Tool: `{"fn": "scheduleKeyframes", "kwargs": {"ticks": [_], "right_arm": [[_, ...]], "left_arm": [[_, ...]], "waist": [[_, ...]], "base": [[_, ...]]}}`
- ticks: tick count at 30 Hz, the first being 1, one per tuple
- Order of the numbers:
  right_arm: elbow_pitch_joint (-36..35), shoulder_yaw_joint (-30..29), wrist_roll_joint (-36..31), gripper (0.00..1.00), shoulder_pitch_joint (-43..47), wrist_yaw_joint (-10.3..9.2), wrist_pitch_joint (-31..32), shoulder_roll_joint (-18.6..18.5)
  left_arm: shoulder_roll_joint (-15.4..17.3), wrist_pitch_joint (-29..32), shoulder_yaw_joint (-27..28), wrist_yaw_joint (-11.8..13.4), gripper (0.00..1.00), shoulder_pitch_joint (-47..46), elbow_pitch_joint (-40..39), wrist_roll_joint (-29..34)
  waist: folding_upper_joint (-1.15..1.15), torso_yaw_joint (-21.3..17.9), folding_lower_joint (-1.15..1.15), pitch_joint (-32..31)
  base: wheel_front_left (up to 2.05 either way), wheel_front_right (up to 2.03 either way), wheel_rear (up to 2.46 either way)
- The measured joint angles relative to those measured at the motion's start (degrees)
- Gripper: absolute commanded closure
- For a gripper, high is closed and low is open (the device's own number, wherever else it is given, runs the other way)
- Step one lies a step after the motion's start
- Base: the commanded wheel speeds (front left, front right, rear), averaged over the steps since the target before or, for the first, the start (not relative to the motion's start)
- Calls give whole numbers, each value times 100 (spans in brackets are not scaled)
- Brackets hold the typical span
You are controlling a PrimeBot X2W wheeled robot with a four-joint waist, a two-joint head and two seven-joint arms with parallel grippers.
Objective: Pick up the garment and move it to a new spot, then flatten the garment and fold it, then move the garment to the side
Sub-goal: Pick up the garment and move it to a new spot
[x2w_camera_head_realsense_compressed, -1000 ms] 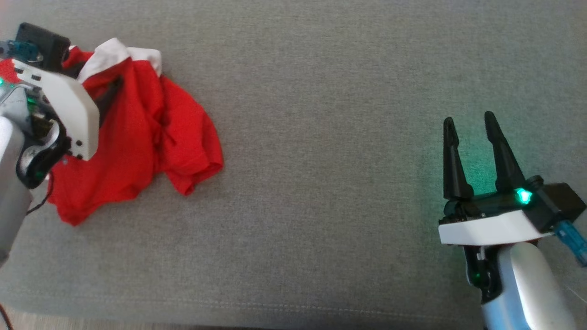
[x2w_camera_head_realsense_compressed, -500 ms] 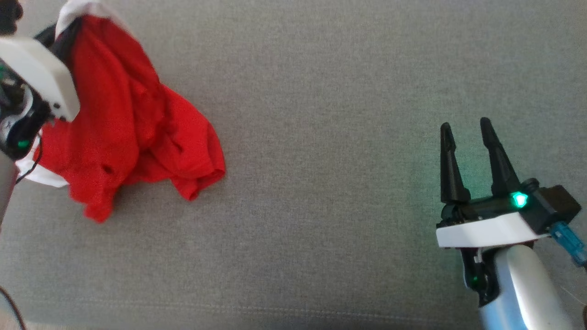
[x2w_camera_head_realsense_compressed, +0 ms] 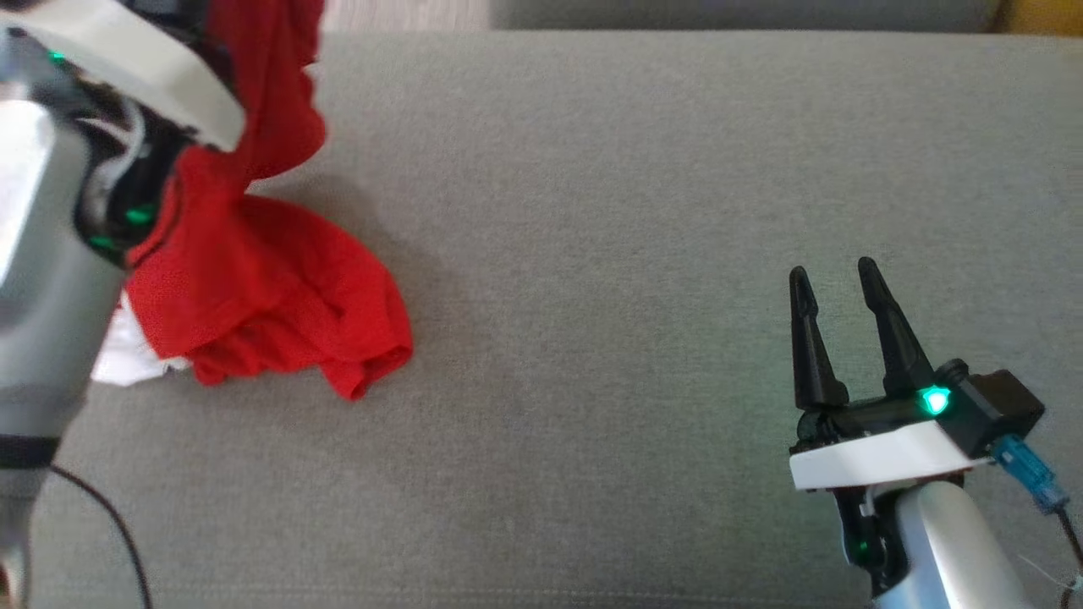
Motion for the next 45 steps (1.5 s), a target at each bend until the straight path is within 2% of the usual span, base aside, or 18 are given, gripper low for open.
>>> {"fn": "scheduleKeyframes", "kwargs": {"ticks": [6,12,18,28,34,37,38,39,41,45], "right_arm": [[1,0,15,0,3,0,0,1],[-3,124,111,0,4,0,0,1],[-32,247,231,0,-1,0,0,0],[-88,475,452,0,-40,0,0,1],[-88,554,506,0,-47,0,0,1],[-88,579,512,0,-93,0,0,1],[-87,580,512,0,-122,0,0,1],[-87,579,520,0,-196,0,0,1],[-86,565,520,0,-228,0,0,1],[-69,475,515,0,-242,0,0,-1]], "left_arm": [[-400,-63,-77,290,100,185,-488,-67],[-861,-175,-286,461,100,249,-524,-46],[-1249,-296,-539,461,100,233,-247,115],[-1758,-653,-672,356,100,-275,766,250],[-2313,-899,-703,360,100,-322,1284,308],[-2490,-936,-851,330,100,-307,1584,309],[-2527,-946,-915,278,56,-275,1678,309],[-2568,-946,-1111,170,0,-166,1846,300],[-2591,-946,-1312,47,0,-23,1958,298],[-2605,-947,-1481,-43,0,120,2014,157]], "waist": [[0,-281,0,-199],[0,-671,0,-245],[0,-1082,0,-200],[0,-1908,0,26],[0,-2165,0,126],[0,-2244,0,178],[0,-2261,0,191],[0,-2280,0,209],[0,-2266,0,209],[0,-2132,0,166]], "base": [[0,0,0],[0,0,0],[0,0,0],[0,0,0],[0,0,0],[0,0,0],[0,0,0],[0,0,0],[0,0,0],[0,0,0]]}}
